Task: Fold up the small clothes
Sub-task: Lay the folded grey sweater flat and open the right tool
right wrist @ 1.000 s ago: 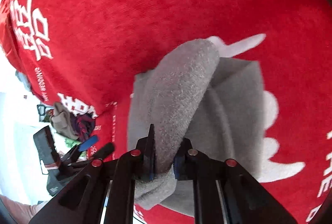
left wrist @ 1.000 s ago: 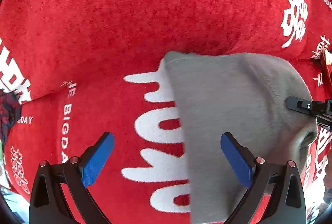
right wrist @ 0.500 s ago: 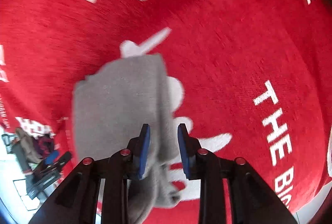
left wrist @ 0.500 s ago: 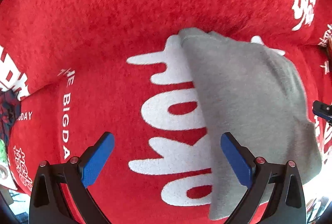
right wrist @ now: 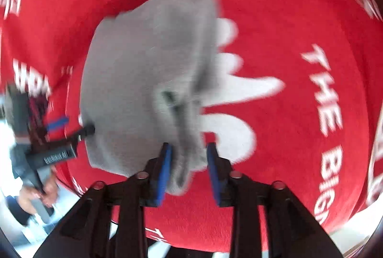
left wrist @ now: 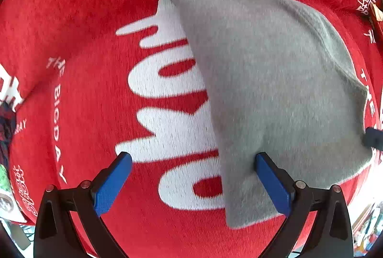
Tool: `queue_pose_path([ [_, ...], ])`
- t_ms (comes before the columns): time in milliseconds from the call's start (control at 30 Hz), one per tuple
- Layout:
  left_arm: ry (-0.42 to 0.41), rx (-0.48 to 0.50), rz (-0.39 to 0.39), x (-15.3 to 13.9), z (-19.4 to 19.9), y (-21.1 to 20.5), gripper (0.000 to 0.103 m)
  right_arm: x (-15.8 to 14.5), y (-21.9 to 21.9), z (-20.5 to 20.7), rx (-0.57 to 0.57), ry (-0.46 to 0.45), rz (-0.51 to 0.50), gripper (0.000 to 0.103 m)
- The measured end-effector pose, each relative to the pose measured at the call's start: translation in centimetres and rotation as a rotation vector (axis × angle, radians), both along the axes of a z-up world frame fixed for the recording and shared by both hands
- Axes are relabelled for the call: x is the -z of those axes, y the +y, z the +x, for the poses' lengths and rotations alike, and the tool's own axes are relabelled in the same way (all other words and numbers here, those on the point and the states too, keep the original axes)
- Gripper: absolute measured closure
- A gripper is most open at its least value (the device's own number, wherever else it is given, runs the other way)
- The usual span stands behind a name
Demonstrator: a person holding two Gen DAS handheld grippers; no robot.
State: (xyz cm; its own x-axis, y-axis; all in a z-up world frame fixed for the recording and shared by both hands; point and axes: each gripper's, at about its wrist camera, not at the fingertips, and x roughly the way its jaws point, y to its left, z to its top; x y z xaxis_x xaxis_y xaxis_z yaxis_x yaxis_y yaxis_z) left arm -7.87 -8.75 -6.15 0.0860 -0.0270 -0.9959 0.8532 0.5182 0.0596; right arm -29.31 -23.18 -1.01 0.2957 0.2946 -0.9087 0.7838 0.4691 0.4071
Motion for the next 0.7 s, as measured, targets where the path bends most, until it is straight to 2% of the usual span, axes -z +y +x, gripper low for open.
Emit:
queue_pose_path([
  [67, 0.018, -0.021, 0.001, 0.1, 0.0, 0.5, 0.000, -0.3, -0.4, -1.9, 0.069, -0.058, 0.054, 0.056],
  [167, 0.032, -0.060, 0.007, 0.3, 0.1, 0.9, 0.000, 0.6, 0.1, -3.9, 0.189, -0.158, 0.245, 0.056],
  [300, 0.036, -0.093, 0.012, 0.3, 0.2, 0.8, 0.001, 3.5, 2.2, -3.8, 0.324, -0.160, 0.361, 0.056],
  [333, 0.034, -0.096, 0.014, 0.3, 0.2, 0.8, 0.000, 3.7, 2.3, -3.8, 0.356, -0.163, 0.351, 0.058],
  [367, 0.032, -0.100, 0.017, 0.2, 0.1, 0.8, 0.000, 4.0, 2.6, -3.4, 0.374, -0.160, 0.339, 0.081],
  [400, 0.032, -0.106, 0.017, 0.1, 0.1, 0.9, 0.000, 3.9, 2.2, -3.1, 0.398, -0.160, 0.323, 0.090],
  [467, 0.033, -0.118, 0.006, -0.4, 0.0, 1.0, 0.000, 2.8, 1.6, -2.2, 0.360, -0.160, 0.255, 0.091],
  [533, 0.025, -0.119, -0.002, -0.6, -0.3, 1.2, 0.000, 1.3, 1.3, -1.0, 0.221, -0.113, 0.145, 0.091],
  [567, 0.024, -0.121, -0.002, -0.6, -0.4, 1.2, 0.000, 1.6, 1.4, -0.5, 0.180, -0.091, 0.123, 0.091],
  [633, 0.029, -0.132, 0.004, -0.4, -0.5, 1.3, 0.001, 2.9, 1.6, -0.4, 0.112, -0.024, 0.107, 0.091],
  [700, 0.030, -0.151, 0.008, -0.4, -0.6, 1.5, 0.001, 4.2, 1.6, -1.0, 0.133, -0.026, 0.147, 0.089],
])
